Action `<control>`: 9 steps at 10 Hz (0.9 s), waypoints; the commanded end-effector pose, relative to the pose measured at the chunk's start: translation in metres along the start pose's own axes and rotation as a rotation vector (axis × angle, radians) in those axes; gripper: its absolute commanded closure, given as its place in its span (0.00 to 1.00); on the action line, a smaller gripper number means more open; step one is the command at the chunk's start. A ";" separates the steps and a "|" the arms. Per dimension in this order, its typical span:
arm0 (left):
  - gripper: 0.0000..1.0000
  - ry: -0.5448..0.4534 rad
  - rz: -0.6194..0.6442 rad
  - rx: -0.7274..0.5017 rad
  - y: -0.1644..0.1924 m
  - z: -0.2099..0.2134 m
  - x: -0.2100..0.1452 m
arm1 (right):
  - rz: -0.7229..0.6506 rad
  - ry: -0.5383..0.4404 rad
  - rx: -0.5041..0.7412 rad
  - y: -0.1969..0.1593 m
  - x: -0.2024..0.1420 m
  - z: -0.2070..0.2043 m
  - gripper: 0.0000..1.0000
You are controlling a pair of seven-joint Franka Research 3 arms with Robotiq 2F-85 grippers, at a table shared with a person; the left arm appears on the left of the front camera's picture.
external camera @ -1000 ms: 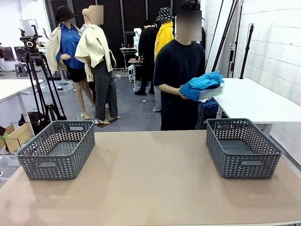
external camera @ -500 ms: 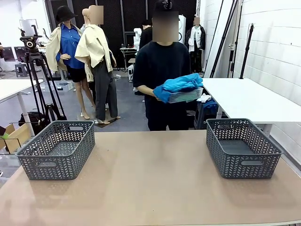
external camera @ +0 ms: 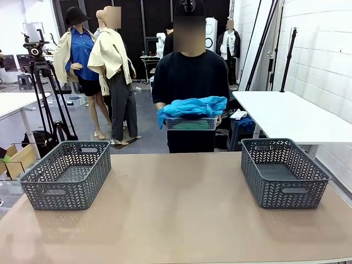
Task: Sort the tops and bottoms.
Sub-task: Lift clothes from the center of the table with your left hand.
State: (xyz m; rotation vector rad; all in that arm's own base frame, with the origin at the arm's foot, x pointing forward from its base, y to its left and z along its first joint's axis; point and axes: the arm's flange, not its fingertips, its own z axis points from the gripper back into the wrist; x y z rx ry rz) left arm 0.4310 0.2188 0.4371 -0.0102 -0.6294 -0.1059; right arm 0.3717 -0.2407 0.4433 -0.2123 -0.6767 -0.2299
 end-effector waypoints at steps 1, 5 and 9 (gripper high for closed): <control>0.00 0.006 0.001 0.023 -0.001 0.002 0.001 | 0.001 0.007 0.003 -0.002 -0.001 0.000 0.00; 0.00 0.006 0.001 0.023 -0.001 0.002 0.001 | 0.001 0.007 0.003 -0.002 -0.001 0.000 0.00; 0.00 0.006 0.001 0.023 -0.001 0.002 0.001 | 0.001 0.007 0.003 -0.002 -0.001 0.000 0.00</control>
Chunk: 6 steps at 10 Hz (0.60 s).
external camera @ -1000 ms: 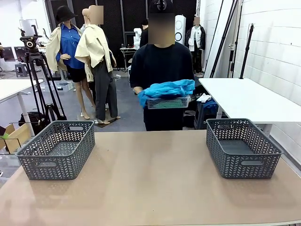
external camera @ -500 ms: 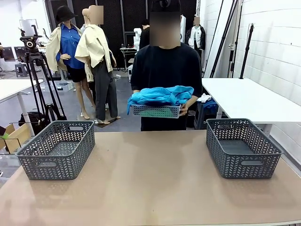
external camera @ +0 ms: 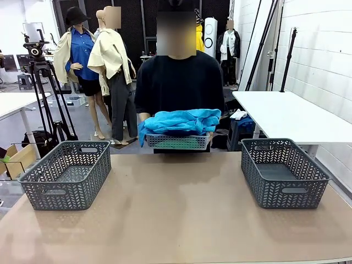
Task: Sort the tops and bottoms.
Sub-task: Lift clothes from the center of the table with your left hand.
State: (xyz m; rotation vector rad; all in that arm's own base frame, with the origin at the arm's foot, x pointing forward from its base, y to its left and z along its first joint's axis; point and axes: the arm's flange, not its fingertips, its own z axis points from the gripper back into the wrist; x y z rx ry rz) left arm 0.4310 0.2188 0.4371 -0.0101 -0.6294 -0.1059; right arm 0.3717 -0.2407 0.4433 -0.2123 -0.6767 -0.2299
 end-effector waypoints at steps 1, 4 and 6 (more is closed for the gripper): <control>0.00 0.006 0.001 0.023 -0.001 0.002 0.001 | 0.001 0.007 0.003 -0.002 -0.001 0.000 0.00; 0.00 0.006 0.001 0.023 -0.001 0.002 0.001 | 0.001 0.007 0.003 -0.002 -0.001 0.000 0.00; 0.00 0.006 0.001 0.023 -0.001 0.002 0.001 | 0.001 0.007 0.003 -0.002 -0.001 0.000 0.00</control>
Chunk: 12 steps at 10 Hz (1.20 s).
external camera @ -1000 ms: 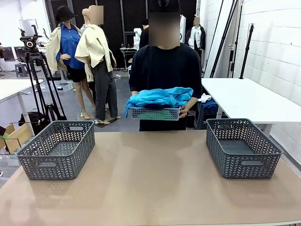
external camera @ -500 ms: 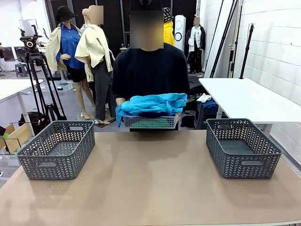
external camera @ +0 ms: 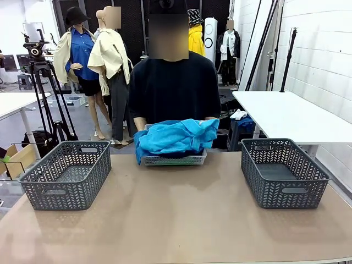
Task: Sort the tops and bottoms.
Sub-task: Lift clothes from the center of the table with your left hand.
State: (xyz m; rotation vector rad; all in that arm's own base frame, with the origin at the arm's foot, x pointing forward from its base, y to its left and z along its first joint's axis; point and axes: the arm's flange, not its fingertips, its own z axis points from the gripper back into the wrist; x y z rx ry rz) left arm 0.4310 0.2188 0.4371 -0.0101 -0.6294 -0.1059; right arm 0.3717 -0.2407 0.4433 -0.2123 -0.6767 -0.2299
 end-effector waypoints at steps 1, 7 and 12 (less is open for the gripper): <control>0.00 0.006 0.001 0.023 -0.001 0.002 0.001 | 0.001 0.007 0.003 -0.002 -0.001 0.000 0.00; 0.00 0.006 0.001 0.023 -0.001 0.002 0.001 | 0.001 0.007 0.003 -0.002 -0.001 0.000 0.00; 0.00 0.006 0.001 0.023 -0.001 0.002 0.001 | 0.001 0.007 0.003 -0.002 -0.001 0.000 0.00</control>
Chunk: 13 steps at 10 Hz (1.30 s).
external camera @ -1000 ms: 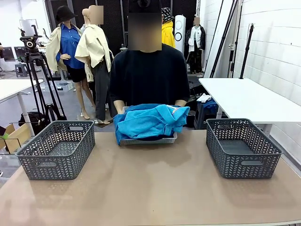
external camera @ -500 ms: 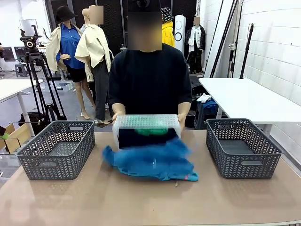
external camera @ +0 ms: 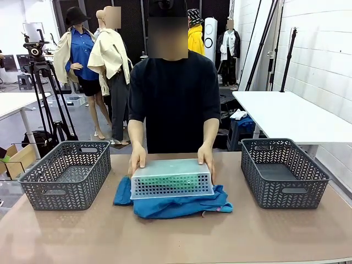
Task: Sort the tops and bottoms.
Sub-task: Lift clothes from the center of the table with your left hand.
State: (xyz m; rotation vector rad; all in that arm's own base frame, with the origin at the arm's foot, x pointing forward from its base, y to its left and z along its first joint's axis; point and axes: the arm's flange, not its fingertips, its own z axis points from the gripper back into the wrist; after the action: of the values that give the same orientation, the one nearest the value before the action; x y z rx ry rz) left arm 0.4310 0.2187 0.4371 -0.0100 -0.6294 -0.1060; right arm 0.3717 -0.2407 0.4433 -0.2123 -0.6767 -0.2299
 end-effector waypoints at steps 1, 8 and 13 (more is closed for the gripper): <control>0.00 0.007 0.001 0.023 -0.001 0.002 0.001 | 0.001 0.007 0.003 -0.002 -0.001 0.000 0.00; 0.00 0.007 0.001 0.023 -0.001 0.002 0.001 | 0.001 0.007 0.003 -0.002 -0.001 0.000 0.00; 0.00 0.007 0.001 0.023 -0.001 0.002 0.001 | 0.001 0.007 0.003 -0.002 -0.001 0.000 0.00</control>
State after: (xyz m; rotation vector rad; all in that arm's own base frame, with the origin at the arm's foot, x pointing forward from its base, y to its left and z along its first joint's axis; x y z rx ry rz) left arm 0.4310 0.2187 0.4371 -0.0100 -0.6294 -0.1060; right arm 0.3717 -0.2407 0.4433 -0.2123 -0.6767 -0.2299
